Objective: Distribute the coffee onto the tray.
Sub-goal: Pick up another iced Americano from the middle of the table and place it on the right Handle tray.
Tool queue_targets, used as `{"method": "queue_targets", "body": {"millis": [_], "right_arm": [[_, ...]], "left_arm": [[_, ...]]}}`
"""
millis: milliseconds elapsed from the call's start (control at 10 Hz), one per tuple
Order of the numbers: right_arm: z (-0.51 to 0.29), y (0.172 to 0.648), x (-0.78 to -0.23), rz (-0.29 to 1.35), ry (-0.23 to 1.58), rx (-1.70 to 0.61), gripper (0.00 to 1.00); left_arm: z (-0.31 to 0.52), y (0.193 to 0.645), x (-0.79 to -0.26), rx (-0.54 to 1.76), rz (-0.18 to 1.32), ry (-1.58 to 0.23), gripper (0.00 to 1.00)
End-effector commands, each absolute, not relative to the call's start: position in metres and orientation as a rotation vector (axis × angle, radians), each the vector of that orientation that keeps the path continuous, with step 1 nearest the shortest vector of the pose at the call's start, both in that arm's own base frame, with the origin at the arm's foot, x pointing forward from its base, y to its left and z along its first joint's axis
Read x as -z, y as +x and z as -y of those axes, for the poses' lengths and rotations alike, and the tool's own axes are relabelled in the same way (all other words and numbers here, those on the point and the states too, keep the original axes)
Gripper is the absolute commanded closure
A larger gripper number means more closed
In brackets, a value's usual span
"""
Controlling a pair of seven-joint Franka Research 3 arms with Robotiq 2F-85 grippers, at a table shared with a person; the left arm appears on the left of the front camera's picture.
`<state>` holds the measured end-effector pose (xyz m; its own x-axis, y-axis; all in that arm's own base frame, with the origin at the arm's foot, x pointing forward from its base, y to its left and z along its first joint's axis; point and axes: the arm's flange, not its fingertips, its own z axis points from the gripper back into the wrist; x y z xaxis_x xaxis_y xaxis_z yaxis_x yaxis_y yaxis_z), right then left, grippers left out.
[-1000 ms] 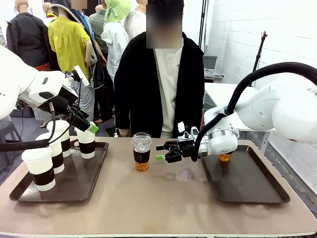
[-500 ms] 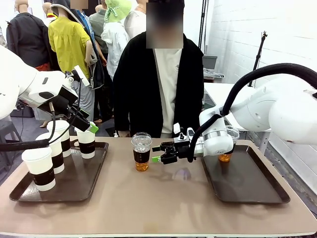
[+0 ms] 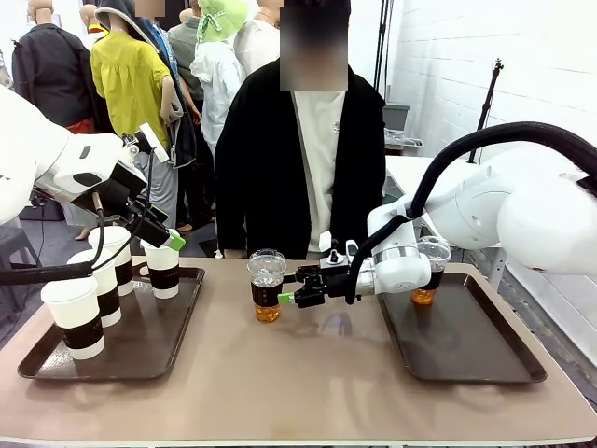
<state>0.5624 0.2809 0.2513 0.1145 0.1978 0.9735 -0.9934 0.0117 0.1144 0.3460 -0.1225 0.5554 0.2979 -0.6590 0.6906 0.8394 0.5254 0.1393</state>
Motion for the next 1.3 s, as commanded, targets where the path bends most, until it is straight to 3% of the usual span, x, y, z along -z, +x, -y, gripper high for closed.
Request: {"method": "queue_targets", "body": {"millis": [0,1200], "right_arm": [[-0.292,0.568,-0.246,0.994,1.103,-1.211,0.0],[-0.331,0.59,-0.24,0.9,1.207,-1.232,0.0]], "left_arm": [[0.122,0.347,-0.556,1.006,0.766,-0.274,0.0],[0.122,0.347,-0.556,1.006,0.766,-0.274,0.0]]}}
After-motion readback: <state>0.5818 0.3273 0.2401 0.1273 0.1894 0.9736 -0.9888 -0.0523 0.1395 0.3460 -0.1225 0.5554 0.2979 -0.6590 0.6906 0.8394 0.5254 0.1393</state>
